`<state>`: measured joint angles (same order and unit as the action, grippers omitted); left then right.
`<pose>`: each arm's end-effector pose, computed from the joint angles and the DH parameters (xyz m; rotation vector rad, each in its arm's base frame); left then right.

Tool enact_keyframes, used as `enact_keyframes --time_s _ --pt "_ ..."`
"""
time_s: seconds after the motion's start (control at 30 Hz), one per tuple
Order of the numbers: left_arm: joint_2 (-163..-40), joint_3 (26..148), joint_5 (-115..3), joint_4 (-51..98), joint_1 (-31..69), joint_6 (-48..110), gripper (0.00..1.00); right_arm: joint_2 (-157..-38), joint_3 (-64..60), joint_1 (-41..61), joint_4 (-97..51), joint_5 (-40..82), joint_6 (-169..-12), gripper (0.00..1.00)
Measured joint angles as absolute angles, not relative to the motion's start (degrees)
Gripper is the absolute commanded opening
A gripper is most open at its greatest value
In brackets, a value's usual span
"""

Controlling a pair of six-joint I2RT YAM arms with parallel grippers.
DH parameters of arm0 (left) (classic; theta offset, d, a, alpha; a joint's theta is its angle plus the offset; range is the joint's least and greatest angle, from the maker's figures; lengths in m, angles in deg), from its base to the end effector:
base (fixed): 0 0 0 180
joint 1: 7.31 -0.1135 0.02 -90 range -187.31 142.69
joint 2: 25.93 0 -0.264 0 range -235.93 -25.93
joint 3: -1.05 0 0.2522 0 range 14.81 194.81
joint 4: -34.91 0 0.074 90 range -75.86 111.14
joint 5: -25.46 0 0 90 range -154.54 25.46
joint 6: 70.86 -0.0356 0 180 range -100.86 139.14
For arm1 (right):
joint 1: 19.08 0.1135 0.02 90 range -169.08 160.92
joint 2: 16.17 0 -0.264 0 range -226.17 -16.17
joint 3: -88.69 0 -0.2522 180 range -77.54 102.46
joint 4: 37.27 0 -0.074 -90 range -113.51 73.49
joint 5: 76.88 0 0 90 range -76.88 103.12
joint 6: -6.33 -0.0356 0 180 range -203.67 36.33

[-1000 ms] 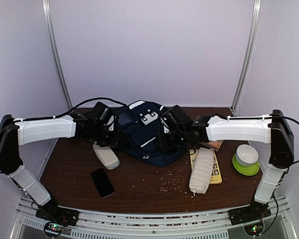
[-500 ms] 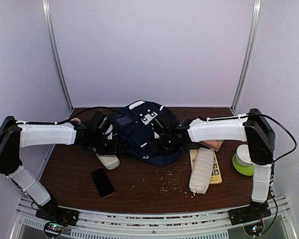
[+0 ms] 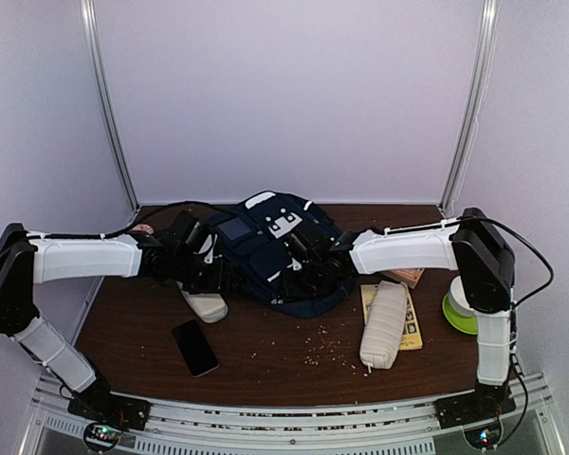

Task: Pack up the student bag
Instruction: Adjust the student bag at the center of the board.

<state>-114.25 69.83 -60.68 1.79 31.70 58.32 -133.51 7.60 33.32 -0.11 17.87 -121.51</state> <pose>0.2443 -0.2010 0.2060 0.0258 2.6075 -0.6238 0.2676 0.3523 0.1780 -0.3760 2.6702 0.6705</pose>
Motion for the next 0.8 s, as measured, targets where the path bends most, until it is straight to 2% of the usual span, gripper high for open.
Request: enact_keyframes --time_s 0.13,0.33,0.4,0.53,0.8 --pt "-114.29 69.83 -60.22 2.05 31.70 58.67 0.72 -134.25 7.71 33.34 -0.53 18.44 -121.60 0.44" --pt "-115.29 69.83 -58.93 3.39 31.74 59.15 0.72 -134.38 7.36 33.34 -2.06 19.56 -122.41 0.28" --pt "-115.93 69.83 -58.56 3.49 31.83 59.21 0.72 -134.23 6.33 33.36 -3.78 19.99 -122.87 0.27" --pt "-117.02 70.01 -57.99 3.49 32.18 59.32 0.72 -132.65 4.19 33.41 -5.71 20.24 -122.89 0.31" --pt "-120.17 75.34 -58.08 2.73 32.29 58.64 0.72 -123.93 -0.55 33.93 -5.62 18.60 -122.69 0.50"
